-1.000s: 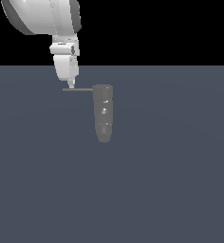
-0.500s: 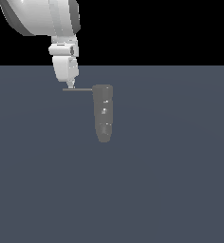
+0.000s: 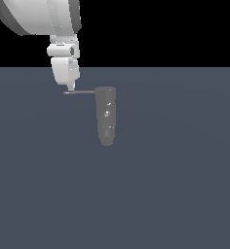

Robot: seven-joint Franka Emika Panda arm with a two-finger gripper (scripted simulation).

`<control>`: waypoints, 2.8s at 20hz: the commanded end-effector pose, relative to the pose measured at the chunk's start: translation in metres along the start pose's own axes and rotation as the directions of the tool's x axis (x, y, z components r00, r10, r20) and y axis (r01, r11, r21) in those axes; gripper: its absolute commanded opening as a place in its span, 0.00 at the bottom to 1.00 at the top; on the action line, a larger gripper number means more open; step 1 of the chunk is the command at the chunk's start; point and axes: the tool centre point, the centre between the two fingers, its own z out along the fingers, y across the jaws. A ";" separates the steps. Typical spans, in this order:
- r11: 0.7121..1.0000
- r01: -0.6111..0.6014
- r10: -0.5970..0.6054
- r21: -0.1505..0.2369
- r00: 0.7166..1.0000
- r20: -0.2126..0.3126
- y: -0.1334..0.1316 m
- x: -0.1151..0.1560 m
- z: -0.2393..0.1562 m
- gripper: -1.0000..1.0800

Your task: Turn on the faucet by rotating a designated handle.

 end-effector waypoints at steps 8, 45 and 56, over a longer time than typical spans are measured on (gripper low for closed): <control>1.000 -0.001 0.001 -0.003 1.000 -0.001 0.024 0.001 0.000 0.00; 1.000 -0.005 0.005 0.000 1.000 -0.002 0.107 0.040 0.000 0.00; 1.000 -0.003 0.003 -0.002 1.000 -0.001 0.134 0.065 0.000 0.00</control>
